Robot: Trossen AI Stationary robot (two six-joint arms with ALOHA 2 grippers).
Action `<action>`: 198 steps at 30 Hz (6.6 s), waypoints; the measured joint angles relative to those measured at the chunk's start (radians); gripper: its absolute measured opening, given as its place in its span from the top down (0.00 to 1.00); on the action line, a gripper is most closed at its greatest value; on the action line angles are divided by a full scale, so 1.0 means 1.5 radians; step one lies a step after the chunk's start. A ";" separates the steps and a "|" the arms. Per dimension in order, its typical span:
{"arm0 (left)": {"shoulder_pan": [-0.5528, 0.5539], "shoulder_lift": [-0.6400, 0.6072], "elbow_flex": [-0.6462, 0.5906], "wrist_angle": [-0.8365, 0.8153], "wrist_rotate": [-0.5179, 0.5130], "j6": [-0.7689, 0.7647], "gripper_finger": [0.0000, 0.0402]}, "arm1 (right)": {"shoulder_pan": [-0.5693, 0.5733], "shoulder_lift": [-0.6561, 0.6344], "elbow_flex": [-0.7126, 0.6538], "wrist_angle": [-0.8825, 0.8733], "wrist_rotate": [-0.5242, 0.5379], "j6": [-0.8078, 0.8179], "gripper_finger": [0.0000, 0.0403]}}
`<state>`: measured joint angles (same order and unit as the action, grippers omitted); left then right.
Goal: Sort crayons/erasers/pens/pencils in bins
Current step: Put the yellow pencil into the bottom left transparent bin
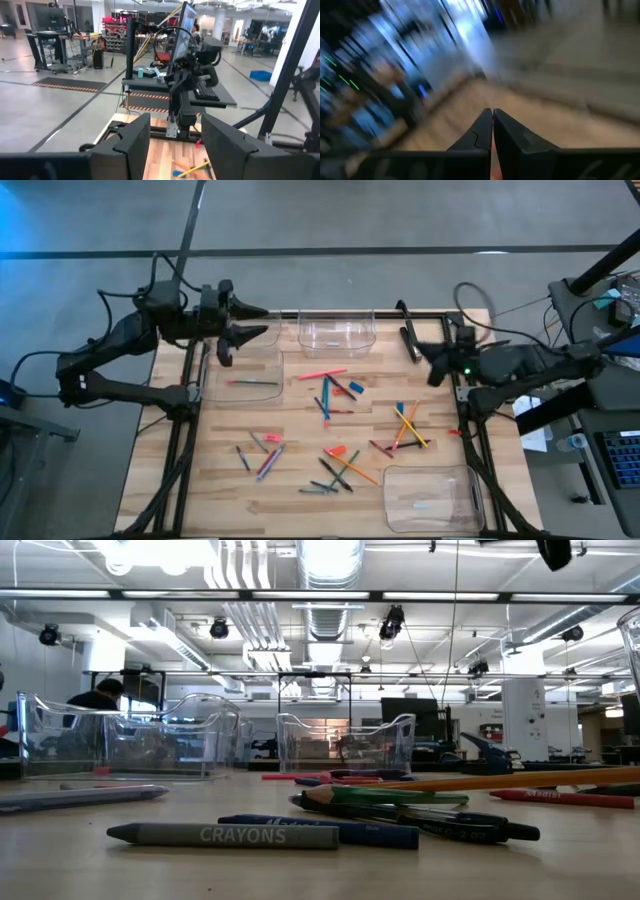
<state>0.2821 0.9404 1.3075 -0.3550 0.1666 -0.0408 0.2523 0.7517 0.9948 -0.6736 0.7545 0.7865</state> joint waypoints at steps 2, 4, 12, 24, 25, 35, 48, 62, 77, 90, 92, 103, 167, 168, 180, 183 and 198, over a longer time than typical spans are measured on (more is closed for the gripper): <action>0.000 -0.006 -0.002 -0.009 -0.002 0.017 0.60 | 0.000 0.038 0.045 -0.100 -0.034 0.056 0.97; 0.000 -0.008 -0.002 -0.012 -0.008 0.020 0.60 | 0.000 0.075 0.078 -0.143 -0.077 0.060 0.95; 0.000 0.002 -0.003 -0.014 -0.017 0.019 0.60 | -0.003 0.220 0.153 -0.225 -0.189 0.036 0.69; 0.000 -0.019 -0.001 -0.029 -0.017 0.014 0.60 | -0.095 0.345 0.155 -0.229 -0.369 -0.018 0.49; 0.000 -0.022 -0.001 -0.030 -0.017 0.014 0.60 | -0.100 0.355 0.154 -0.230 -0.383 -0.024 0.49; 0.000 -0.036 -0.001 -0.042 -0.017 0.014 0.60 | -0.108 0.389 0.113 -0.242 -0.418 -0.013 0.49; 0.000 0.002 -0.003 -0.055 -0.017 0.014 0.60 | -0.097 0.275 -0.106 -0.201 -0.491 0.205 0.49; 0.000 0.019 -0.003 -0.055 -0.017 0.015 0.60 | -0.041 0.276 -0.146 -0.178 -0.560 0.282 0.50; 0.000 0.019 -0.003 -0.055 -0.017 0.014 0.60 | -0.040 0.291 -0.235 -0.079 -0.581 0.297 0.63; 0.000 0.019 -0.003 -0.055 -0.017 0.014 0.60 | -0.040 0.291 -0.286 -0.020 -0.591 0.307 0.65; 0.000 0.019 -0.003 -0.055 -0.017 0.014 0.60 | -0.040 0.291 -0.294 -0.010 -0.591 0.309 0.65; 0.000 0.019 -0.003 -0.055 -0.028 0.015 0.60 | -0.040 0.291 -0.306 0.025 -0.591 0.309 0.66; -0.002 -0.072 -0.062 -0.113 0.006 -0.143 0.60 | -0.268 0.689 0.626 0.124 -0.574 -0.303 0.95; -0.002 -0.069 -0.073 -0.104 0.009 -0.150 0.60 | -0.268 0.689 0.631 0.127 -0.576 -0.305 0.95; -0.001 -0.005 -0.167 0.021 0.075 -0.231 0.32 | -0.264 0.688 0.625 0.141 -0.578 -0.298 0.95; -0.001 0.006 -0.168 0.021 0.072 -0.232 0.23 | -0.265 0.687 0.620 0.137 -0.575 -0.297 0.95; -0.001 0.022 -0.169 0.083 -0.080 -0.231 0.22 | -0.260 0.685 0.619 0.142 -0.580 -0.297 0.95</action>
<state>0.2813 0.9734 1.0540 -0.2307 0.0465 -0.3866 -0.1371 1.7790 1.9238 -0.4606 -0.1162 0.3405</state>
